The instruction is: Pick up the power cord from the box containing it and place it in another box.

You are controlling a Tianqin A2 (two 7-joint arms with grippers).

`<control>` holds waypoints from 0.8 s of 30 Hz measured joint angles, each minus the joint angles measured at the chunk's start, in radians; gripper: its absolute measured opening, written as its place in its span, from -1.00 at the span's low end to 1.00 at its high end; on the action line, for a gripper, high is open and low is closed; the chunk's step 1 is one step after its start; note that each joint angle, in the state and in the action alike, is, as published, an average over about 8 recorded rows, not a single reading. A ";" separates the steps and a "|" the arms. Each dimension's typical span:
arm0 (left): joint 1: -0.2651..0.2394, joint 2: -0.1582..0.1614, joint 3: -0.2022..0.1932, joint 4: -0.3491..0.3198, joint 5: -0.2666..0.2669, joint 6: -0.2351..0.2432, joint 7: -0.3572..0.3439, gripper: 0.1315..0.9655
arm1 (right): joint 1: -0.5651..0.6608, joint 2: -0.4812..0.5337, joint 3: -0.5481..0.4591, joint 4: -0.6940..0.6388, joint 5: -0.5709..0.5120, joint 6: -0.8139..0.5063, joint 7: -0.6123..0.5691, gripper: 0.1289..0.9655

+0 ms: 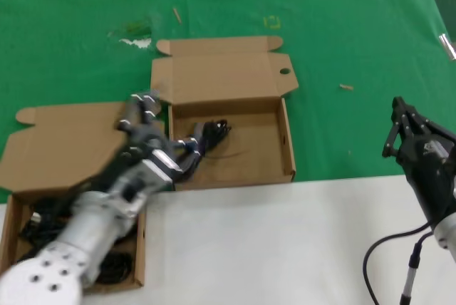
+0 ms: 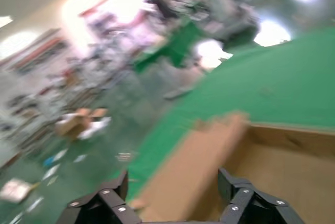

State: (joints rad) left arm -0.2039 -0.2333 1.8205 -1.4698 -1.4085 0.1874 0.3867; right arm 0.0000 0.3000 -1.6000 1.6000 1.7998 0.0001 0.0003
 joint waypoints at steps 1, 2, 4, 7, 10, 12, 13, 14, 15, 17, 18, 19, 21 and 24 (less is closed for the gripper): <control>0.011 -0.004 -0.018 -0.026 -0.032 -0.003 -0.009 -0.08 | 0.000 0.000 0.000 0.000 0.000 0.000 0.000 -0.98; 0.022 -0.007 -0.039 -0.052 -0.063 -0.007 -0.020 -0.02 | 0.000 0.000 0.000 0.000 0.000 0.000 0.000 -0.98; 0.048 -0.016 -0.082 -0.106 -0.122 -0.020 -0.059 0.11 | 0.000 0.000 0.000 0.000 0.000 0.000 0.000 -0.98; 0.085 -0.042 -0.134 -0.179 -0.204 -0.055 -0.140 0.29 | 0.000 0.000 0.000 0.000 0.000 0.000 0.000 -0.98; 0.113 -0.074 -0.159 -0.230 -0.269 -0.097 -0.217 0.42 | 0.000 0.000 0.000 0.000 0.000 0.000 0.000 -0.98; 0.123 -0.091 -0.163 -0.246 -0.297 -0.118 -0.247 0.50 | 0.000 0.000 0.000 0.000 0.000 0.000 0.000 -0.98; 0.125 -0.097 -0.164 -0.250 -0.307 -0.126 -0.256 0.55 | 0.000 0.000 0.000 0.000 0.000 0.000 0.000 -0.98; 0.127 -0.100 -0.164 -0.253 -0.312 -0.130 -0.261 0.59 | 0.000 0.000 0.000 0.000 0.000 0.000 0.000 -0.98; 0.128 -0.102 -0.164 -0.254 -0.315 -0.132 -0.264 0.64 | 0.000 0.000 0.000 0.000 0.000 0.000 0.000 -0.98; 0.128 -0.103 -0.164 -0.254 -0.317 -0.134 -0.266 0.72 | 0.000 0.000 0.000 0.000 0.000 0.000 0.000 -0.98; 0.129 -0.103 -0.164 -0.254 -0.318 -0.135 -0.267 0.77 | 0.000 0.000 0.000 0.000 0.000 0.000 0.000 -0.98; 0.129 -0.103 -0.164 -0.253 -0.319 -0.135 -0.267 0.77 | 0.000 0.000 0.000 0.000 0.000 0.000 0.000 -0.98; 0.130 -0.103 -0.165 -0.251 -0.320 -0.136 -0.269 0.77 | 0.000 0.000 0.000 0.000 0.000 0.000 0.000 -0.98; 0.133 -0.101 -0.167 -0.248 -0.322 -0.137 -0.273 0.82 | 0.000 0.000 0.000 0.000 0.000 0.000 0.000 -0.98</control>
State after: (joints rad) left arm -0.0714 -0.3347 1.6538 -1.7174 -1.7302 0.0502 0.1141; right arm 0.0000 0.3001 -1.6000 1.6000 1.7998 0.0001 0.0003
